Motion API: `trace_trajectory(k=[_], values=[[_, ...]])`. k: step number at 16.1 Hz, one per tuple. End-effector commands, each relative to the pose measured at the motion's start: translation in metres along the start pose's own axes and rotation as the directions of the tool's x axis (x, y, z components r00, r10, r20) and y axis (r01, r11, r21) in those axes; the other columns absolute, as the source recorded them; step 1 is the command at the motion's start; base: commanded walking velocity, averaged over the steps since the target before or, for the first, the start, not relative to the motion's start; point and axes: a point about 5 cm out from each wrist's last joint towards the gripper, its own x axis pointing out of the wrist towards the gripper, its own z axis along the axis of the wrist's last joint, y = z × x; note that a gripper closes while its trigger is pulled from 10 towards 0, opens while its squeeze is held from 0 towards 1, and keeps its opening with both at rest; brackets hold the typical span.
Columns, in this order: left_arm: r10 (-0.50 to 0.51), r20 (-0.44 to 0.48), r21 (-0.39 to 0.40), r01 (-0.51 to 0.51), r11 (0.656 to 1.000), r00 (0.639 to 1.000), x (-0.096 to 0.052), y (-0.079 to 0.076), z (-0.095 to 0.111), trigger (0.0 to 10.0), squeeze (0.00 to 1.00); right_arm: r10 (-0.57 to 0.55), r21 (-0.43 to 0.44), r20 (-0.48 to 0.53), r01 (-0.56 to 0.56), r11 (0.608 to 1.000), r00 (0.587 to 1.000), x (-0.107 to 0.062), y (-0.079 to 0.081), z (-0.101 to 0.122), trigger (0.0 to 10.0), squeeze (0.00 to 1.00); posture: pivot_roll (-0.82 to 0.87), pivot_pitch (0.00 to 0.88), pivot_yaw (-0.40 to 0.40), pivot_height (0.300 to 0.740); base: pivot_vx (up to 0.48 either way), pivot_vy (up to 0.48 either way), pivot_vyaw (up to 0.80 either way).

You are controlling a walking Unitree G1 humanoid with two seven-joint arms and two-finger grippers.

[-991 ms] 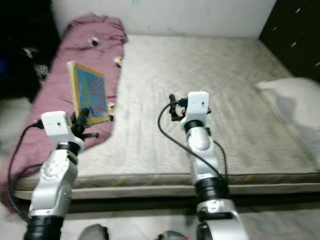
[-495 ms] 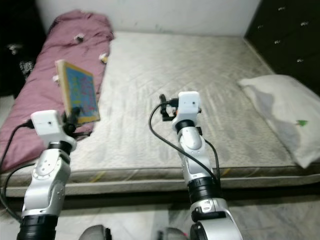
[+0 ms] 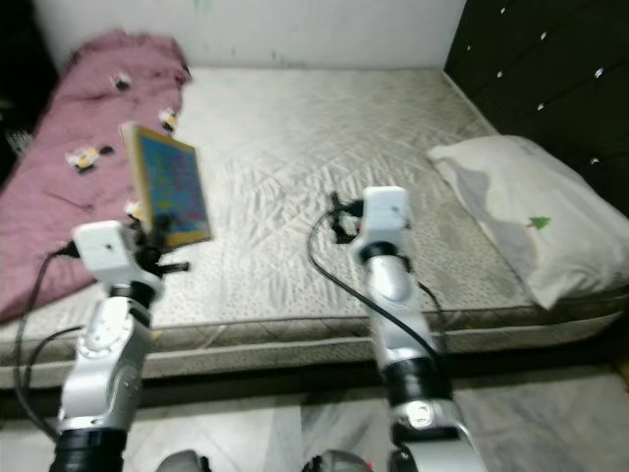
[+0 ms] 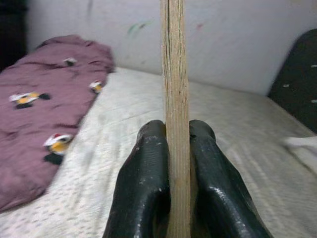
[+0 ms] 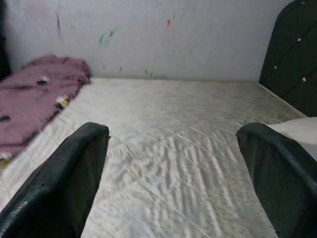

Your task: Clean up the room

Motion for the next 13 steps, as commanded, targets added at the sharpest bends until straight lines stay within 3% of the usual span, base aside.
trace_trajectory(k=[1,7,13], values=[[-0.026,0.03,0.002,0.026,1.0,0.999,-0.002,0.002,0.006,10.0,0.0,0.002,0.025,-0.007,-0.001,1.0,1.0,0.002,0.006,0.002,10.0,0.0,-0.04,0.0,-0.053,0.74,0.0,0.0,0.0],[-0.081,0.046,-0.016,0.082,0.996,0.996,-0.007,-0.006,0.011,10.0,0.0,-0.012,0.027,-0.025,0.013,1.0,1.0,-0.008,0.003,-0.005,10.0,0.0,-0.03,0.0,-0.05,0.74,0.0,0.0,0.0],[-0.099,0.032,-0.026,0.1,0.995,0.995,-0.01,-0.007,0.009,10.0,0.0,-0.005,0.021,-0.03,0.005,1.0,1.0,-0.012,0.004,-0.004,10.0,0.0,-0.05,0.0,-0.045,0.74,0.322,0.0,0.0]])
